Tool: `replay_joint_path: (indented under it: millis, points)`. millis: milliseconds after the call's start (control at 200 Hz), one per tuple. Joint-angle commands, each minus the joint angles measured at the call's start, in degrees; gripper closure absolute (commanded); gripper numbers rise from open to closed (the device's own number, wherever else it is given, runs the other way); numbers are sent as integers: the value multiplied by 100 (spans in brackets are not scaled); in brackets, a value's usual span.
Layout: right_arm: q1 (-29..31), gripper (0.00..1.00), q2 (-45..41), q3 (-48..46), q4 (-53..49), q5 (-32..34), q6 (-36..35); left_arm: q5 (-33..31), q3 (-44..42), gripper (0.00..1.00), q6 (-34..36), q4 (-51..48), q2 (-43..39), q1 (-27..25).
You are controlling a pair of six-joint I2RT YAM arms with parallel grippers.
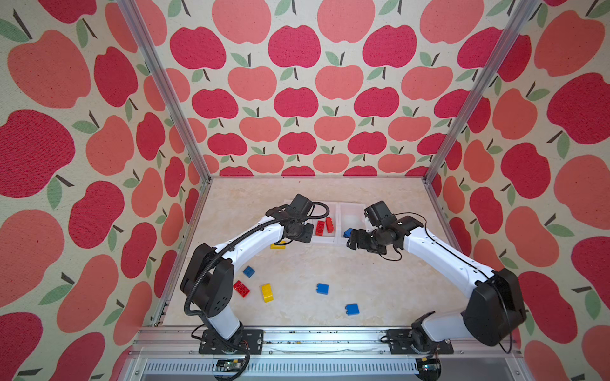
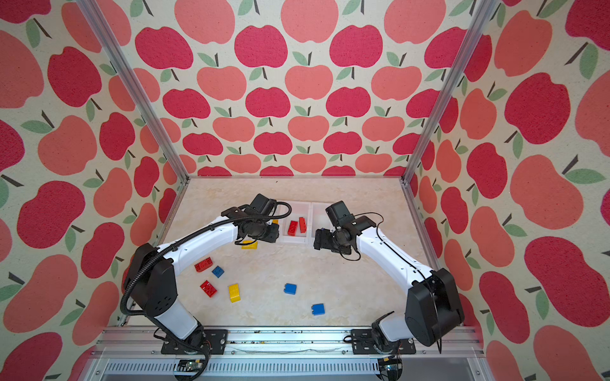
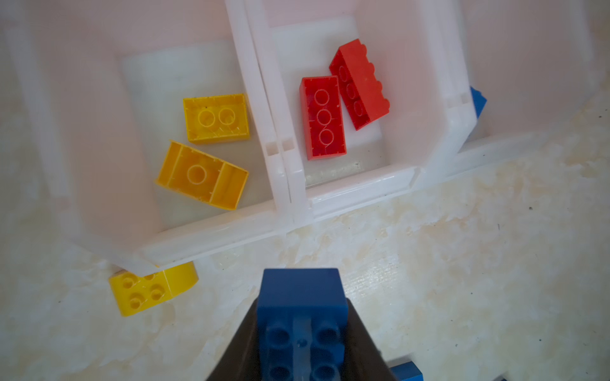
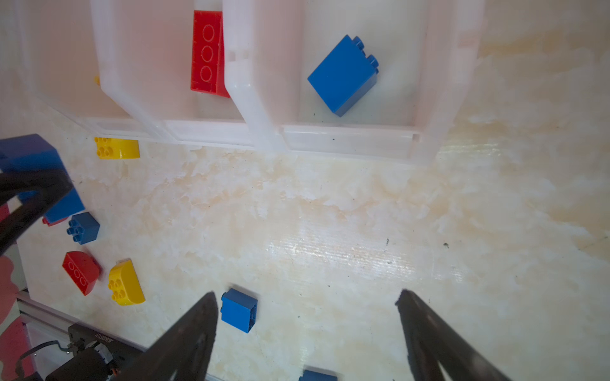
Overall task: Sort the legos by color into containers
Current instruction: 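Carry the blue brick with the left gripper into the blue compartment and release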
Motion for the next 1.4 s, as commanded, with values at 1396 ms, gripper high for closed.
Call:
replay_joint_path:
  millis: [1396]
  points:
    - [-72,5,-1333,-968,-675,537,629,1649,3648,68,333,1769,3510,-448]
